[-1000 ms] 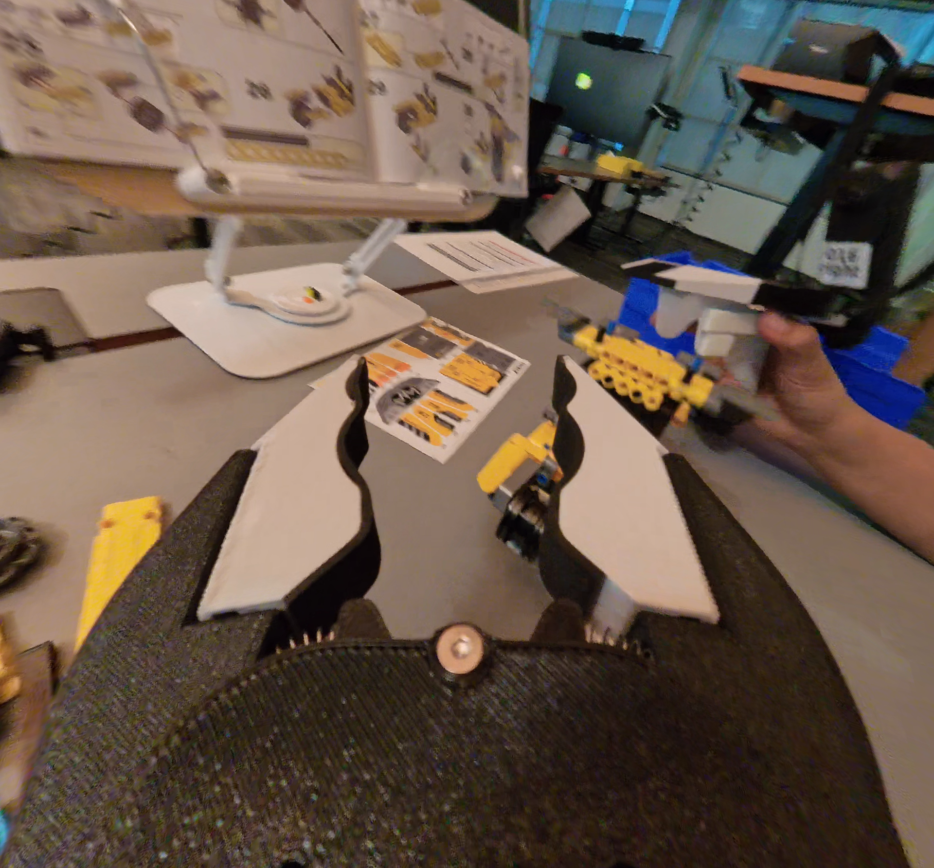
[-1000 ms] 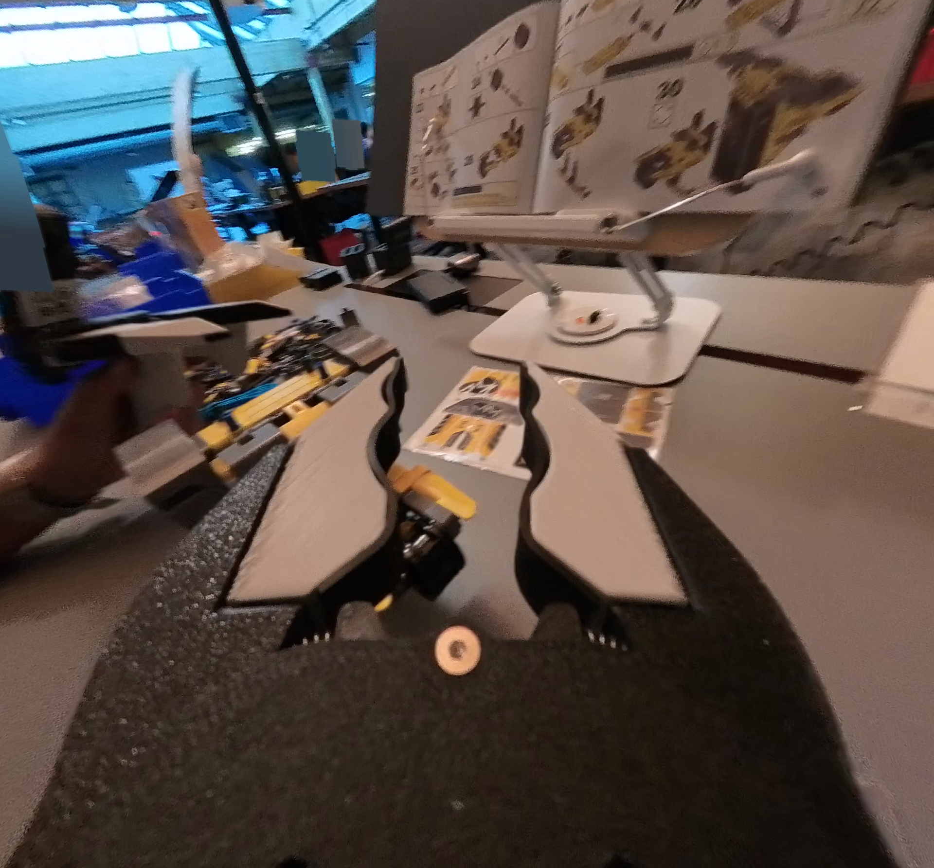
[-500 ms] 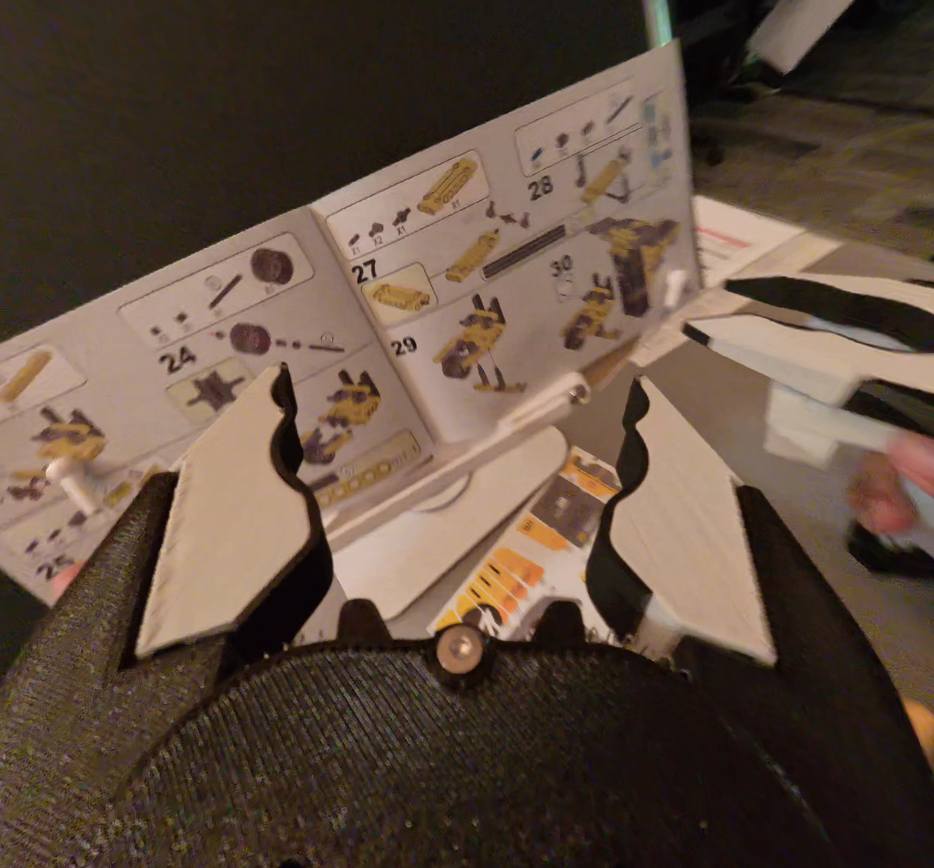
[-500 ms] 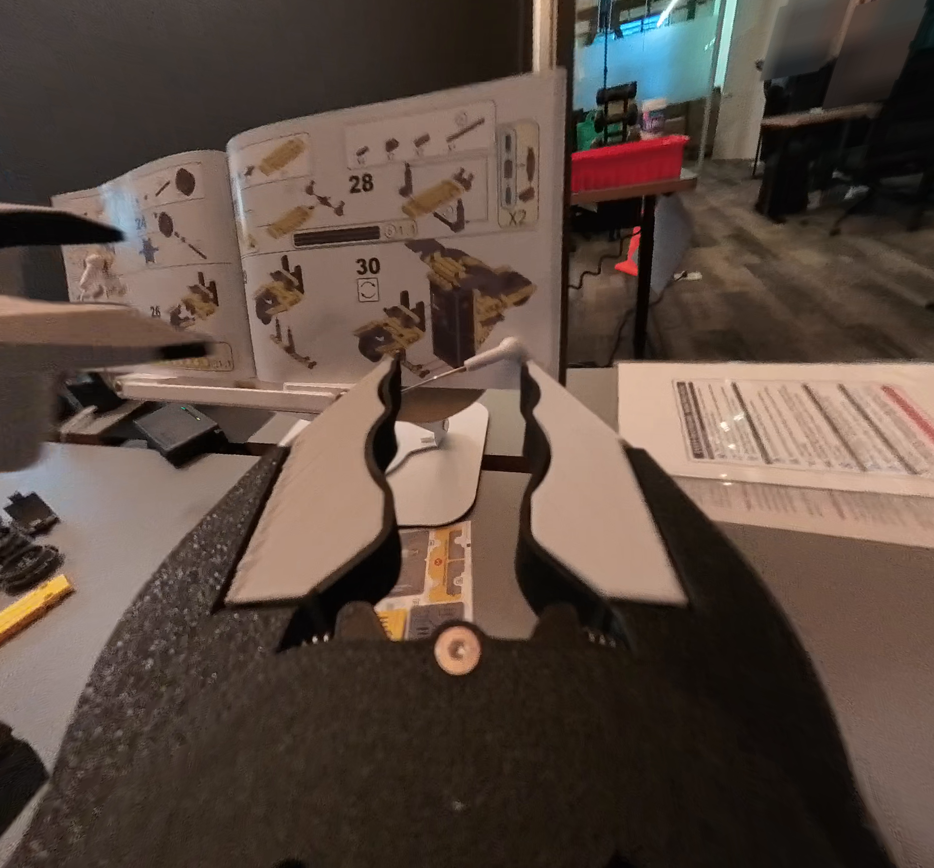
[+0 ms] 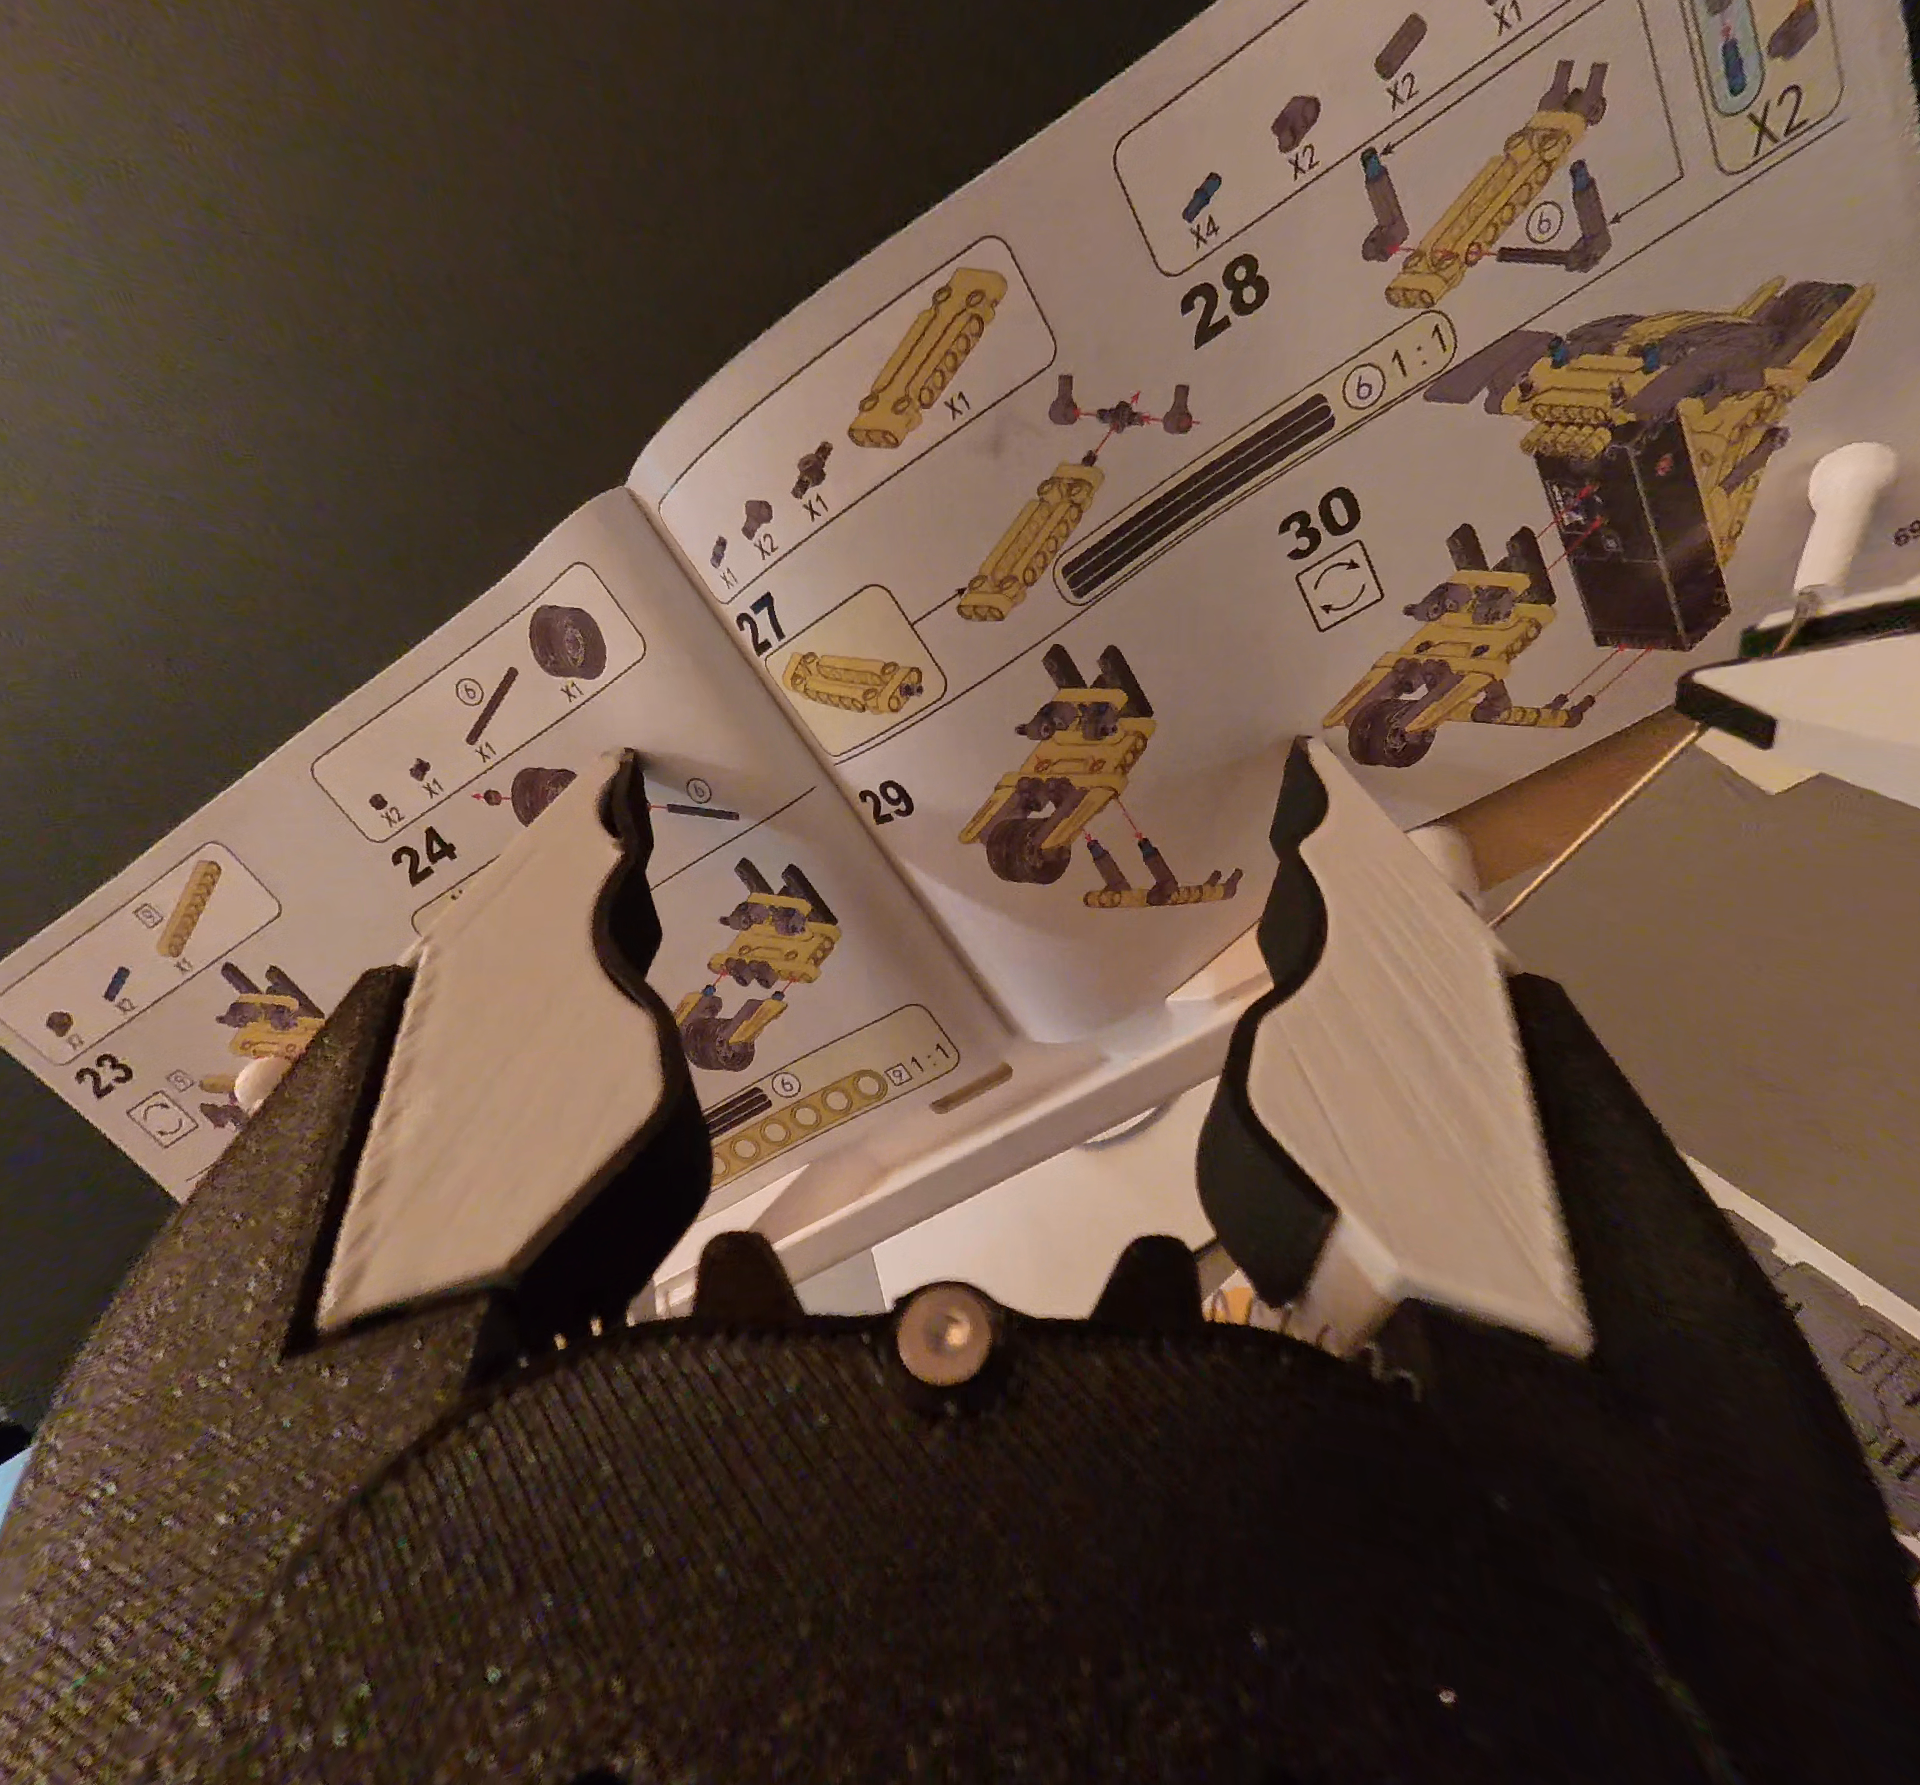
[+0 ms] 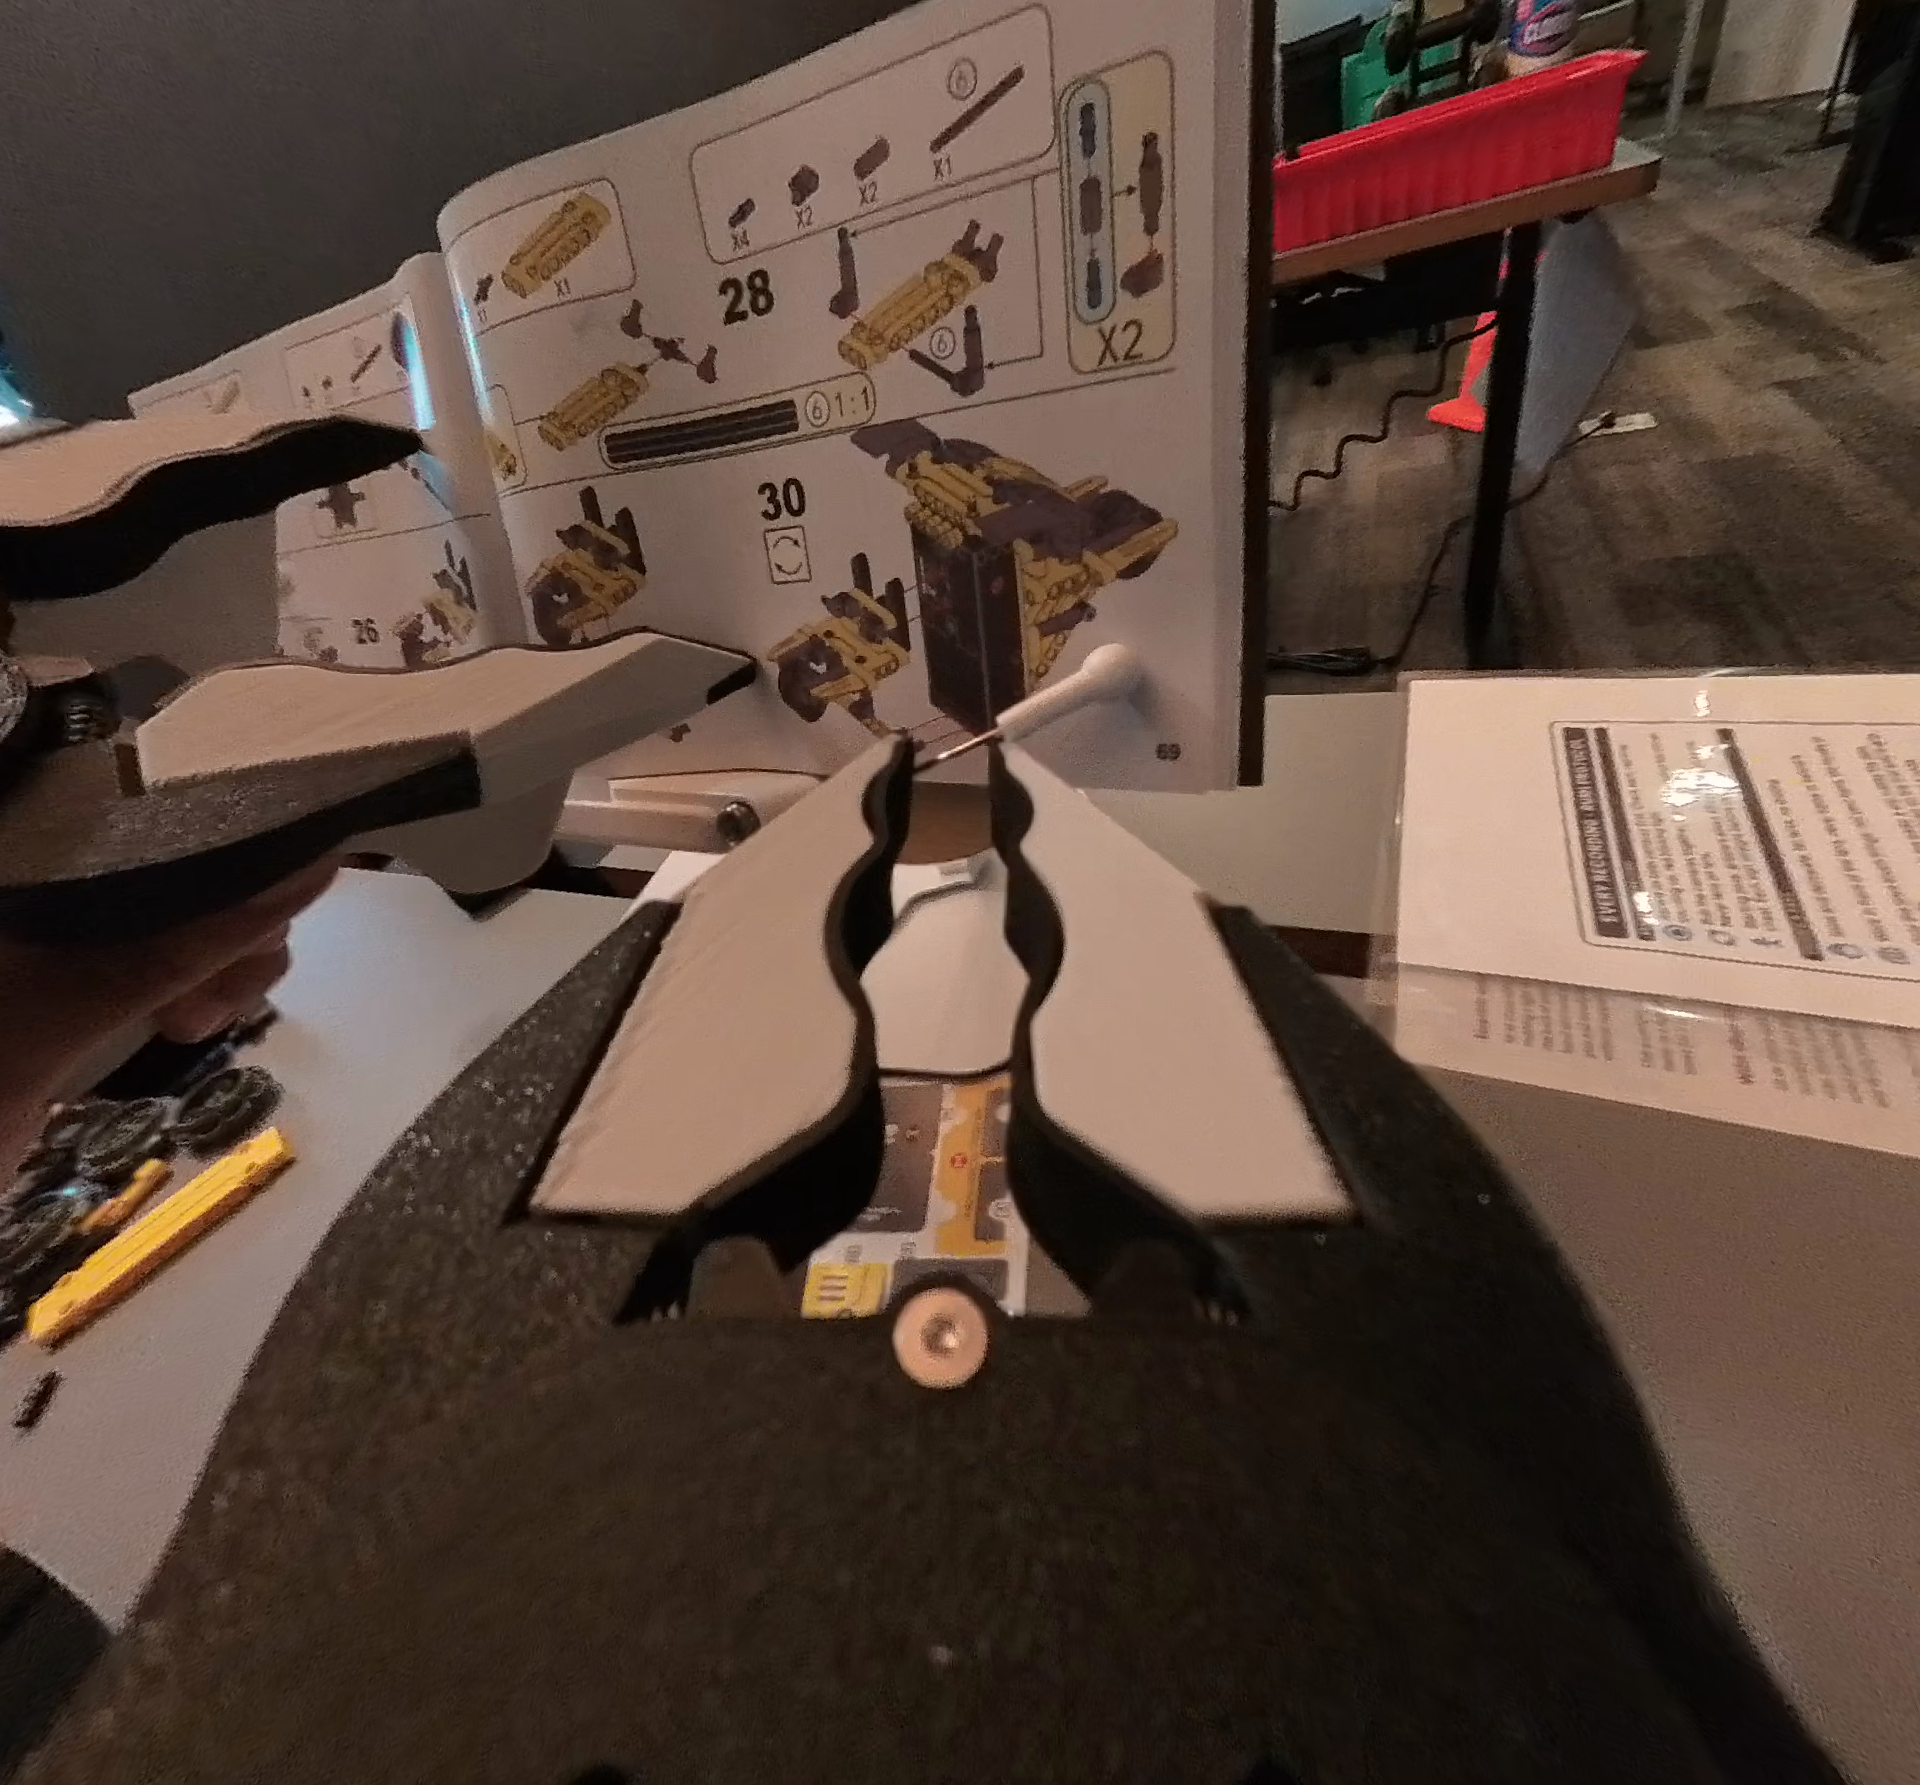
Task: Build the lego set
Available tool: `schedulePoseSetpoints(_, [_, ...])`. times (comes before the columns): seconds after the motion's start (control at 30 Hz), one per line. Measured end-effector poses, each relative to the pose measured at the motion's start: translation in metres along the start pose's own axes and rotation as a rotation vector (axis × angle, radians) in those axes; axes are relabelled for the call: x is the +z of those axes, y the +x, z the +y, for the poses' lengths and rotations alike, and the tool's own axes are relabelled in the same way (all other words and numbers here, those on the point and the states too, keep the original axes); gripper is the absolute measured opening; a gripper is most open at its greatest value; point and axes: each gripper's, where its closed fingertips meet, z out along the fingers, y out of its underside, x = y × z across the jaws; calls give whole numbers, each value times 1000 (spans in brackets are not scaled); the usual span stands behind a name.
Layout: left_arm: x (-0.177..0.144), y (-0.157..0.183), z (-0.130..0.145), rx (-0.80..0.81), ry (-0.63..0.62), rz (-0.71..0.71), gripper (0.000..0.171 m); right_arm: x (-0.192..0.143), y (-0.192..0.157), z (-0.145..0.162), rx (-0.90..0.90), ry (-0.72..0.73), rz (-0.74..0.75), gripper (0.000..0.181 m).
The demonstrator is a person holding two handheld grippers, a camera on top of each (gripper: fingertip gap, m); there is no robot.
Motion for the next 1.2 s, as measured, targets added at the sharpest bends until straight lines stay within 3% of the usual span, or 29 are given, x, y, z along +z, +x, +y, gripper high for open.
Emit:
schedulePoseSetpoints(0.1, [-1, -3, 0, -18, 4, 3, 109, 0, -1, 0, 17, 6, -7, 11])
schedulePoseSetpoints(0.27, [-7, -14, -1, -73, 41, 10, 81, -1, -1, 1, 32, 11, -6, 10])
schedulePoseSetpoints(0.5, [-18, -7, -7, -103, 113, 42, 65, -2, -1, 1, 124, 36, -49, 8])
schedulePoseSetpoints(0.63, [-36, 8, -29, -16, 238, 53, 95, -1, -1, 1, 132, 33, -68, 8])
schedulePoseSetpoints(0.7, [-30, 19, -29, 45, 208, 56, 108, 0, -2, 3, 138, 26, -80, 11])
schedulePoseSetpoints(0.77, [-16, 27, -20, 136, 129, 59, 125, 3, -8, 5, 143, 14, -112, 25])
schedulePoseSetpoints(0.83, [-2, 21, -13, 192, 82, -6, 125, 3, -9, 4, 137, 21, -115, 29])
schedulePoseSetpoints(0.97, [5, 22, -9, 149, 94, 4, 122, 7, -7, 7, 115, 0, -93, 33])
schedulePoseSetpoints(1.2, [2, 16, -10, 104, 116, 10, 88, 7, -6, 7, 133, 12, -91, 9])
